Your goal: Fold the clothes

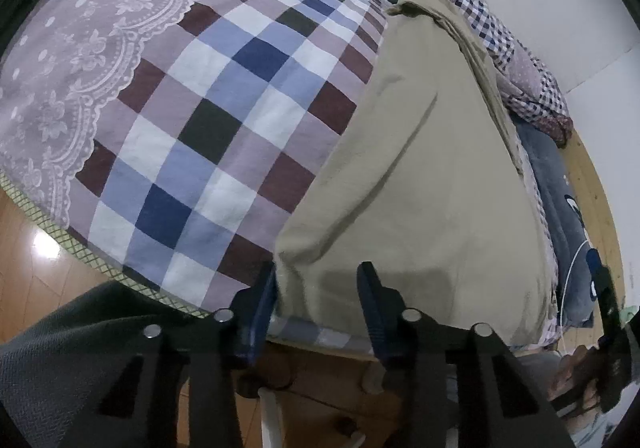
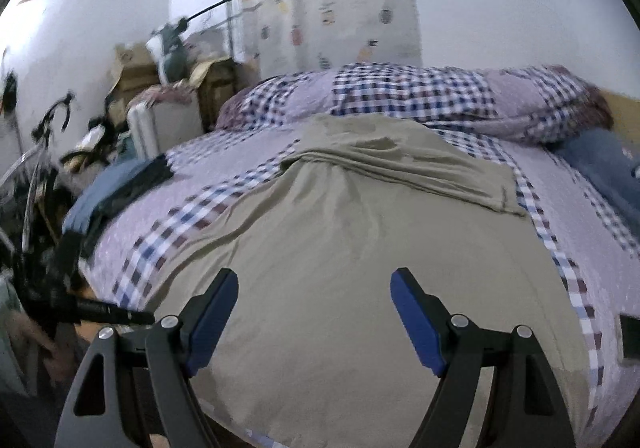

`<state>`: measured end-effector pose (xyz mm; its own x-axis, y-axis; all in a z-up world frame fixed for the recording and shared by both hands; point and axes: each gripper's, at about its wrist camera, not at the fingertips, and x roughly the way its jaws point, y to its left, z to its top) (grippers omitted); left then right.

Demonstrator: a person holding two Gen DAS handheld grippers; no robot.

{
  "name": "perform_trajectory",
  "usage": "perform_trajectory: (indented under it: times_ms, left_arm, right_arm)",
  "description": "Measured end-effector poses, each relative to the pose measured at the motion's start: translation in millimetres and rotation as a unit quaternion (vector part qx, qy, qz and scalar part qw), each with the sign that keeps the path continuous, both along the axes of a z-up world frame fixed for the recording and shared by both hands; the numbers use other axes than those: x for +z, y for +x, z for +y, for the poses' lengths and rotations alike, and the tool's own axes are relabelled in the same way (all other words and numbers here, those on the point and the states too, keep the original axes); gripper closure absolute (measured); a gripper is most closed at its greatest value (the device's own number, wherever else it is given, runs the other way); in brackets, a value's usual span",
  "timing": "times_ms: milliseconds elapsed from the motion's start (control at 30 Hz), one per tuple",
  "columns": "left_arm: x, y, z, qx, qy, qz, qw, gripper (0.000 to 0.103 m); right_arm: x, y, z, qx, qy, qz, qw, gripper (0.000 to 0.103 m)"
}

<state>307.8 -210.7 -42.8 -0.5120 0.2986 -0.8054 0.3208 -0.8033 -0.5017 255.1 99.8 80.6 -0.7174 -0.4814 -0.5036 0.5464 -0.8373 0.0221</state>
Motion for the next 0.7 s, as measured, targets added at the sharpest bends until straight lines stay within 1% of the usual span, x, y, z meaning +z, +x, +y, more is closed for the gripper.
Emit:
perform_trajectory:
  times_ms: [167,233,333,400,500,567,700]
  left_arm:
    - [2,0,-6,0.009,0.000,0.001,1.0000,0.070]
    - [4,-1,-10,0.011,0.004,0.002,0.9999,0.076]
    - [6,-2,-11,0.009,0.009,0.005,0.9999,0.083]
    - [7,-2,-11,0.007,0.009,0.007,0.9999,0.085]
    - [9,-5,-11,0.008,0.011,0.010,0.9999,0.090]
    - [12,-4,-12,0.010,0.013,0.013,0.9998,0.094]
    - [18,3,-13,0.012,0.022,0.026,0.9993,0.097]
  right_arm:
    - [-13,18,-38,0.047,0.056,0.025,0.997,0.021]
    - [-22,28,-54,0.065,0.081,0.038,0.994,0.021]
    - [-28,35,-66,0.083,0.102,0.049,0.990,0.021]
    - [-31,38,-70,0.089,0.108,0.053,0.989,0.021]
    - [-32,38,-70,0.089,0.108,0.052,0.989,0.021]
    - [-31,37,-69,0.087,0.107,0.051,0.989,0.021]
    - [-31,36,-68,0.085,0.105,0.051,0.990,0.021]
